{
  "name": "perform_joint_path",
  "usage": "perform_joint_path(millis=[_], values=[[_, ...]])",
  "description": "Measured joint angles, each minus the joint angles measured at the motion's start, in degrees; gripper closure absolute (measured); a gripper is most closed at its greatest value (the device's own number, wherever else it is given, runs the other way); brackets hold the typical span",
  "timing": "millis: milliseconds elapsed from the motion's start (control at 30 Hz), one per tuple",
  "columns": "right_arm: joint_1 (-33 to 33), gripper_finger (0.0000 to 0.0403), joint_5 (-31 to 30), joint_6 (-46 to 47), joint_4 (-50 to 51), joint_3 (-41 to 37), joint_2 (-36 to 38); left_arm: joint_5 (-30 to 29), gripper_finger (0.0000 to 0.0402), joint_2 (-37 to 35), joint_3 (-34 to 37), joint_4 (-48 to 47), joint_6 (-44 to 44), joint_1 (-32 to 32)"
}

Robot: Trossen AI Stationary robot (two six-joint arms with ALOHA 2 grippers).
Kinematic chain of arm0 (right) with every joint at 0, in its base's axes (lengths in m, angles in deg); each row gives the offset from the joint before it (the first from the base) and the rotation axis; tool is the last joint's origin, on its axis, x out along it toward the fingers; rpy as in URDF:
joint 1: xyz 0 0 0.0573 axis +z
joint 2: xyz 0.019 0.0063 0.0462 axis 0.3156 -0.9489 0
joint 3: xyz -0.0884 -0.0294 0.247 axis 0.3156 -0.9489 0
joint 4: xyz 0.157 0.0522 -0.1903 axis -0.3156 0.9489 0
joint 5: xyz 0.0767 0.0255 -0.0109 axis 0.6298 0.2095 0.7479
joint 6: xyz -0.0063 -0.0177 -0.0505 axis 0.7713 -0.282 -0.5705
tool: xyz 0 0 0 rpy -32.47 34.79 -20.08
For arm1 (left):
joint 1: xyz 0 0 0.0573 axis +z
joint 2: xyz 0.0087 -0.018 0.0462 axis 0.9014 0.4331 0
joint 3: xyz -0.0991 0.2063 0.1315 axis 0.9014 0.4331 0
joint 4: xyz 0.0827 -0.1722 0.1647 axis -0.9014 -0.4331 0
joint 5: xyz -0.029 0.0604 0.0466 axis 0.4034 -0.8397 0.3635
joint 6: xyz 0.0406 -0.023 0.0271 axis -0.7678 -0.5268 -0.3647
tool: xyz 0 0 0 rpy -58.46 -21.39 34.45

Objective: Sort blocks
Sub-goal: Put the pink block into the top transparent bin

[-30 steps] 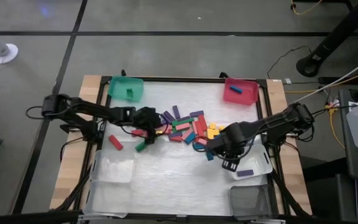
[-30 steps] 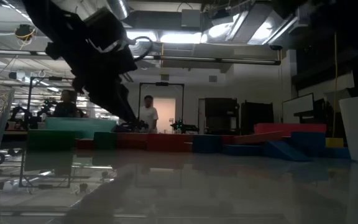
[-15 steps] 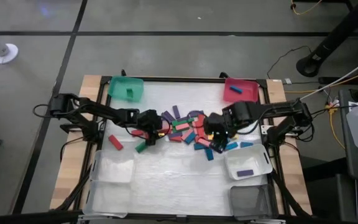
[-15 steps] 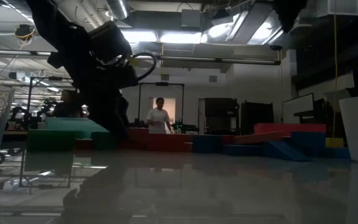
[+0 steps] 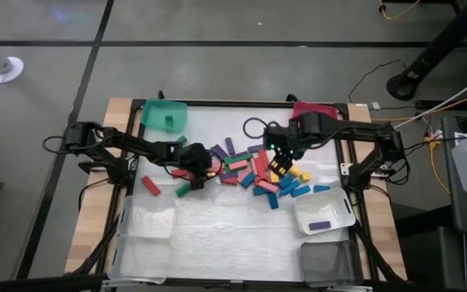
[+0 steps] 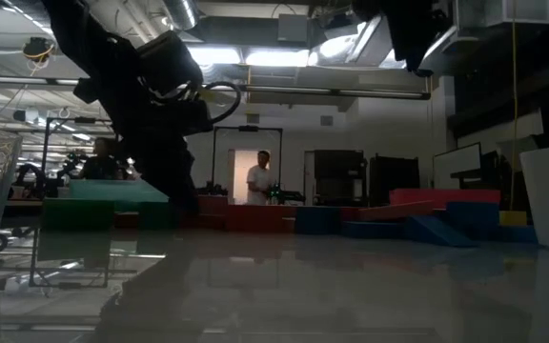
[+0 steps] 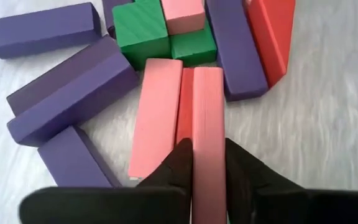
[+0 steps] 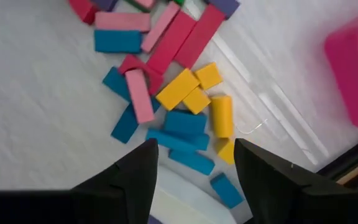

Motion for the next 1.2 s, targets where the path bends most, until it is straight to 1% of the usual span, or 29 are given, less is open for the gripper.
perform_joint_path(millis=[133,200,367,467,533,600,700,800,933,1000,1100,1200], values=[[-3.04,0.0191,0.00,-0.09,0.06,-3.18,0.00,0.22,0.0362,-1.75,-2.04,0.02,1.60,0.00],[-4.36,0.0191,0.15,-1.26,0.15,-5.40,0.00,0.24,0.0362,-3.60,-3.39,-1.68,1.66,0.00],[-6.86,0.0191,3.98,-3.06,0.04,-12.34,0.00,0.26,0.0355,-10.19,-7.66,-10.16,1.33,0.00],[-7.63,0.0191,4.32,-5.84,-0.13,-16.45,0.00,0.27,0.0353,-14.91,-10.00,-16.44,1.33,0.00],[-8.00,0.0191,4.24,-8.09,-1.64,-19.05,0.00,0.33,0.0352,-18.26,-11.26,-21.13,1.93,-0.08],[-7.91,0.0191,5.44,-10.07,-4.70,-21.65,0.00,1.20,0.0351,-21.65,-11.97,-25.59,3.64,-0.17],[-7.89,0.0191,9.10,-12.24,-8.60,-25.02,-0.02,5.28,0.0350,-26.75,-12.07,-31.45,9.04,-0.18],[-7.87,0.0191,11.13,-14.12,-12.49,-28.09,-0.02,11.01,0.0349,-31.02,-12.07,-37.95,15.49,-0.94],[-7.89,0.0191,11.10,-15.56,-15.80,-31.78,-0.02,18.61,0.0349,-35.30,-12.07,-45.42,21.04,-4.03],[-7.87,0.0191,11.10,-16.49,-17.21,-33.57,-0.02,21.33,0.0348,-36.60,-12.07,-48.19,23.37,-6.46],[-7.87,0.0191,10.32,-16.55,-20.63,-36.21,-0.02,23.89,0.0348,-37.68,-12.05,-51.36,26.57,-10.84],[-7.87,0.0191,7.53,-16.29,-22.61,-38.68,-0.02,25.33,0.0350,-37.88,-12.05,-53.42,29.31,-15.58]])
